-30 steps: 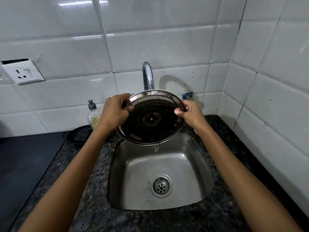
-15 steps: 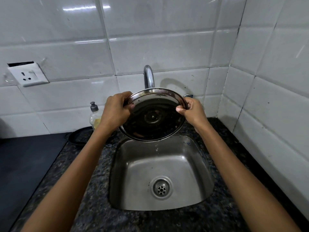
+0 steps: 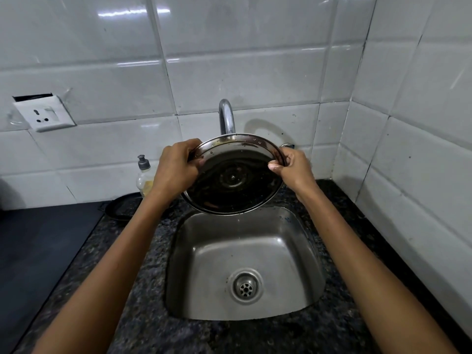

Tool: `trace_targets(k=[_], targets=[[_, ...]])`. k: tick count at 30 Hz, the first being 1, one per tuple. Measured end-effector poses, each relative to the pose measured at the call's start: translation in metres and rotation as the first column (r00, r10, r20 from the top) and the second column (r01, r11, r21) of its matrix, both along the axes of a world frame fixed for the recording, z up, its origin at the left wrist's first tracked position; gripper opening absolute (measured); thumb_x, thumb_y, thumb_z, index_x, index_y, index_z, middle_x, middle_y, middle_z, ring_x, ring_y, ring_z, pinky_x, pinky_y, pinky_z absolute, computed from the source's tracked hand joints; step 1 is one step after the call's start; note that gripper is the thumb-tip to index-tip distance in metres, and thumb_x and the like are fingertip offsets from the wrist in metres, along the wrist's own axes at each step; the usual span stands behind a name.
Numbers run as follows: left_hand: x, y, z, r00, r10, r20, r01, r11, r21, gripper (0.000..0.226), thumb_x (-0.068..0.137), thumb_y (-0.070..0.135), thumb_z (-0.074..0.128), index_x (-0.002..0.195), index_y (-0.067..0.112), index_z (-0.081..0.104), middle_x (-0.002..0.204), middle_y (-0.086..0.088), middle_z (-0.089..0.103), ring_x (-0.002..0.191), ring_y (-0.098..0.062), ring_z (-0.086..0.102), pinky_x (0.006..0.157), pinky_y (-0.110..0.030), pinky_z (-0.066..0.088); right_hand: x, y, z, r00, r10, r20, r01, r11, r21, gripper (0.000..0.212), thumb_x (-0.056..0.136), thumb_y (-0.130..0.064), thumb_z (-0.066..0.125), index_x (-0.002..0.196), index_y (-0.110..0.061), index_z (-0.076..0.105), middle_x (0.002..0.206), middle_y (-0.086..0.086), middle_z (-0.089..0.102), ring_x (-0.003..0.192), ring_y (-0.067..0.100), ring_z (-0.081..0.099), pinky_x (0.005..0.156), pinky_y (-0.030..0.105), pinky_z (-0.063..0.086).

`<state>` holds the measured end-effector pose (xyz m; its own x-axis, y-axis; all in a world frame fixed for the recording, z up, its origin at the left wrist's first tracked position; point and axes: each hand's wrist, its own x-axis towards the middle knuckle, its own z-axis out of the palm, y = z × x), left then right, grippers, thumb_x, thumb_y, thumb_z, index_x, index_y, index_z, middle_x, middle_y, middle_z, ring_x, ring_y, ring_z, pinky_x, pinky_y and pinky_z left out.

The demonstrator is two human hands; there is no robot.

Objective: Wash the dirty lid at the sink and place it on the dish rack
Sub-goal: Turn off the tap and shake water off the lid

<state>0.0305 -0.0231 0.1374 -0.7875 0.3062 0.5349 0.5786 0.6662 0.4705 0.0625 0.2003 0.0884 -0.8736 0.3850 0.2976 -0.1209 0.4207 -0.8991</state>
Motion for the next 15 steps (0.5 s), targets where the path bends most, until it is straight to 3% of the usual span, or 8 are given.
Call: trace_targets(k=[10, 15], targets=[[0.002, 0.003, -0.005, 1.000, -0.011, 0.013, 0.011, 1.000, 0.000, 0.002, 0.081, 0.005, 0.060, 0.081, 0.003, 0.061, 0.070, -0.009, 0.058, 0.072, -0.028, 0.052, 0.063, -0.029, 0.033, -0.003, 0.003, -0.009, 1.000, 0.007, 0.008, -0.007, 1.000, 0.002, 0.017, 0.078, 0.000, 0.064, 0.091, -0.011, 0.067, 0.094, 0.019, 0.071, 0.093, 0.032, 0.065, 0.092, 0.050, 0.051], [0.001, 0.002, -0.020, 0.997, -0.011, 0.081, 0.011, 1.000, 0.001, 0.013, 0.081, 0.005, 0.060, 0.077, 0.016, 0.057, 0.065, -0.001, 0.053, 0.071, -0.021, 0.049, 0.066, -0.027, 0.033, -0.008, 0.007, -0.028, 0.998, 0.014, 0.059, -0.016, 1.000, 0.019, 0.012, 0.076, -0.005, 0.066, 0.085, -0.012, 0.067, 0.082, 0.013, 0.070, 0.085, 0.029, 0.065, 0.090, 0.051, 0.052]])
